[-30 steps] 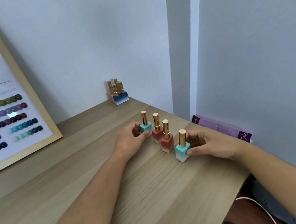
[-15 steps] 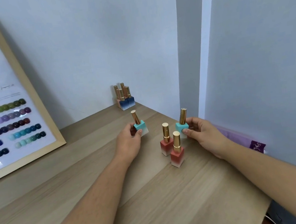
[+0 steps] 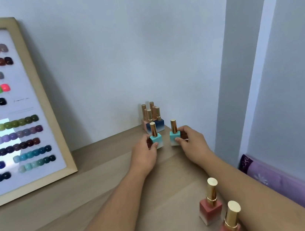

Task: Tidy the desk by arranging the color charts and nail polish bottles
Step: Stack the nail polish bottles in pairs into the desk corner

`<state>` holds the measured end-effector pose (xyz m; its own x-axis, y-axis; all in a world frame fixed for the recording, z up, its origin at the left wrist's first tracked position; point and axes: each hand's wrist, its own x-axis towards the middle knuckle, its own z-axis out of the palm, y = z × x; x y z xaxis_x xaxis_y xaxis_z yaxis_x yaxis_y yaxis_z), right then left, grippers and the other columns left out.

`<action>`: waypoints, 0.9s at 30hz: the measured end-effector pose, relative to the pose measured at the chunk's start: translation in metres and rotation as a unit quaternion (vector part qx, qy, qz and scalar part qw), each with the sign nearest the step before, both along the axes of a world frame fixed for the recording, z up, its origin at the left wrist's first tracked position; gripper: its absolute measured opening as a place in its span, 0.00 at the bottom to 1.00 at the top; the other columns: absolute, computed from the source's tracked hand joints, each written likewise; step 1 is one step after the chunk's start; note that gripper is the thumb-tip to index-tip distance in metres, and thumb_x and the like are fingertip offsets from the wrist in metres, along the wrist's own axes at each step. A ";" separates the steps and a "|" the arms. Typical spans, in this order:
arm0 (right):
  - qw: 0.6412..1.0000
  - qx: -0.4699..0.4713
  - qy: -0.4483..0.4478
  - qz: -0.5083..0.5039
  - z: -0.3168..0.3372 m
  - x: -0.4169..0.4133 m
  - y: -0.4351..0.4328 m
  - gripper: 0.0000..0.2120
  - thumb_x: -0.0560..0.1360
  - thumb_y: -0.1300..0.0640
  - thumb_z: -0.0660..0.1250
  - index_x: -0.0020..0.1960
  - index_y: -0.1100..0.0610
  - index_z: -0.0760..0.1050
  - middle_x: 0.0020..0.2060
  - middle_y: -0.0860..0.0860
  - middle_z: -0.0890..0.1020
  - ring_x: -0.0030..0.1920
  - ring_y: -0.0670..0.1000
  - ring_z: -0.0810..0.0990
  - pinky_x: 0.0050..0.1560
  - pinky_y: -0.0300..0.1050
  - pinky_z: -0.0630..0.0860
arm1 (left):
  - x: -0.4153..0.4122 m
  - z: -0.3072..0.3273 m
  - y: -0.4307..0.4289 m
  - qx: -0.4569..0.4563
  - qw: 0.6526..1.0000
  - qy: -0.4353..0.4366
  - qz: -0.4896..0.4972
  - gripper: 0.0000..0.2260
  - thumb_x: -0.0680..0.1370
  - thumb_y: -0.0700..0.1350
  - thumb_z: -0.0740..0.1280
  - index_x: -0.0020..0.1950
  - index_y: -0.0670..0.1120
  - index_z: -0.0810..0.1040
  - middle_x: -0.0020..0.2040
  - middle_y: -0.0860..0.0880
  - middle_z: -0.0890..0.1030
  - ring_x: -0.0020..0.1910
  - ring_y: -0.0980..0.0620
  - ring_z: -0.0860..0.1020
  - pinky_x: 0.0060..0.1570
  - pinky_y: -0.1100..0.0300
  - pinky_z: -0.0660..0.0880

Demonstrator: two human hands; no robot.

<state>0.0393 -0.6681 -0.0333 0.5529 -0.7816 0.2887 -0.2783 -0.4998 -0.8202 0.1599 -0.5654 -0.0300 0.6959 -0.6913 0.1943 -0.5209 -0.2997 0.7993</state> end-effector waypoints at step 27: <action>0.997 -0.051 0.051 -0.004 0.001 0.061 -0.045 0.19 0.76 0.62 0.63 0.66 0.55 0.71 0.58 0.55 0.78 0.53 0.48 0.75 0.54 0.36 0.67 | 0.030 -0.002 -0.045 -0.054 0.996 -0.037 0.061 0.13 0.72 0.43 0.72 0.52 0.48 0.71 0.44 0.50 0.78 0.44 0.52 0.77 0.47 0.58 0.75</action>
